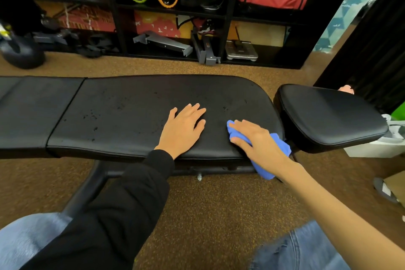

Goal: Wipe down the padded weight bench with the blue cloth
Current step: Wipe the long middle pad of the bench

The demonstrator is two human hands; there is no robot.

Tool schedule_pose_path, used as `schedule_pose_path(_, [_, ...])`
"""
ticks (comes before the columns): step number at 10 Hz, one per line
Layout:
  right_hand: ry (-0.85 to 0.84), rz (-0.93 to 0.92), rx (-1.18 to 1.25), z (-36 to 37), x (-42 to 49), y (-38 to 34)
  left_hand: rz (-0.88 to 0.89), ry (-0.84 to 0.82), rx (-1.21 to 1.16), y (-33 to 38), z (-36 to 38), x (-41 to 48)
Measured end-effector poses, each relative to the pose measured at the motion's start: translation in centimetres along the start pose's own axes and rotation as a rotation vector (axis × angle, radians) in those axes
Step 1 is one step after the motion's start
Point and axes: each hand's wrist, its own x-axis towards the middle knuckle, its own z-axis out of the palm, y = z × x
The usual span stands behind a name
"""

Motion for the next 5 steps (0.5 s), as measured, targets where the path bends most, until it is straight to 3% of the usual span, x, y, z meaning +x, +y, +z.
schedule_pose_path(1, [0.053, 0.022, -0.115, -0.8, -0.1, 2.1, 0.007, 0.003, -0.007, 0.0, 0.0, 0.0])
schedule_pose_path(3, [0.102, 0.307, -0.212, -3.2, 5.5, 6.8, 0.003, 0.003, -0.020, 0.0, -0.1, 0.0])
schedule_pose_path(4, [0.148, 0.355, -0.261, -2.2, 6.5, 4.5, -0.001, 0.007, -0.036, 0.0, -0.1, 0.0])
schedule_pose_path(5, [0.193, 0.155, -0.254, -0.3, 5.2, 1.5, -0.003, 0.015, -0.029, 0.0, -0.1, 0.0])
